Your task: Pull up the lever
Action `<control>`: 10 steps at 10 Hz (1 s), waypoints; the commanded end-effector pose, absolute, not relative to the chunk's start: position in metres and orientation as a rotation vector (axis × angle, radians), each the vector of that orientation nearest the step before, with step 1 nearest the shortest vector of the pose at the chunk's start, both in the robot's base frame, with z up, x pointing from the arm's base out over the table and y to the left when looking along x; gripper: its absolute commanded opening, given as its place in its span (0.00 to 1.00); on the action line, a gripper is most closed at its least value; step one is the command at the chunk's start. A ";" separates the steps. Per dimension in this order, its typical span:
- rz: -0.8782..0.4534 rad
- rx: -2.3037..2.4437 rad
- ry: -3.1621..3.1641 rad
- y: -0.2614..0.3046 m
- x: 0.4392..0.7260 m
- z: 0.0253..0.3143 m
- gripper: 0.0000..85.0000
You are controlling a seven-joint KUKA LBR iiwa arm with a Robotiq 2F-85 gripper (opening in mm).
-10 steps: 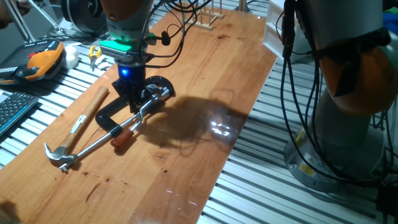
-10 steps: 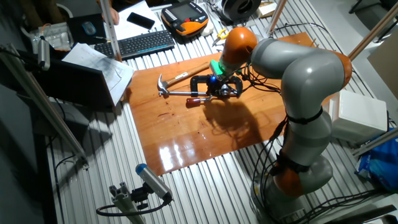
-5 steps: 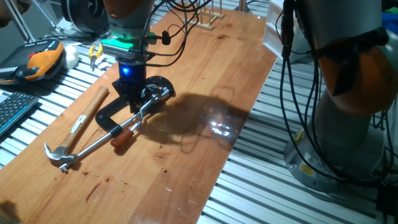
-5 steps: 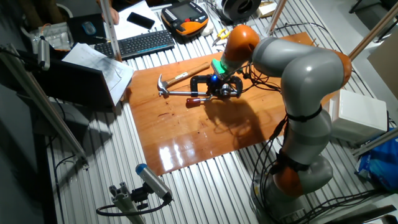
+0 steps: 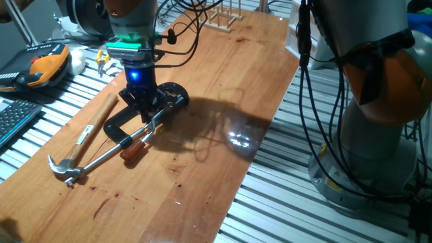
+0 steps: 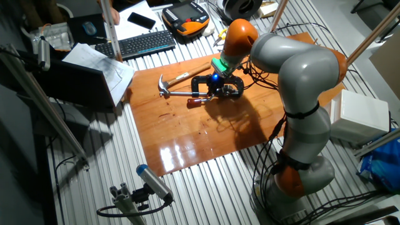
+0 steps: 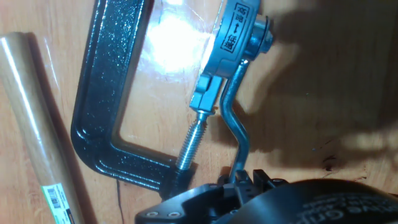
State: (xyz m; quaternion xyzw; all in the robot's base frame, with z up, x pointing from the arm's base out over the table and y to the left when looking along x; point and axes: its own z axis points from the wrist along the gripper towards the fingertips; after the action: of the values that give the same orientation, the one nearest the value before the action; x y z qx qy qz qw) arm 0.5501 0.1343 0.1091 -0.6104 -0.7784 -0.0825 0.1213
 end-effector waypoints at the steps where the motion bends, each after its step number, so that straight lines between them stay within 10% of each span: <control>1: -0.223 -1.833 -2.247 0.135 0.550 0.109 0.40; 7: -0.230 -1.986 -2.118 0.145 0.563 0.099 0.40; 8: -0.226 -2.015 -2.112 0.153 0.563 0.093 0.60; 10: -0.228 -2.045 -2.101 0.160 0.564 0.088 0.60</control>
State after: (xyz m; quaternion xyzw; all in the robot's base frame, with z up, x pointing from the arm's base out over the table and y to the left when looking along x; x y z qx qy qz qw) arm 0.5635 0.1598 0.0883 -0.6916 -0.7111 -0.0772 0.1003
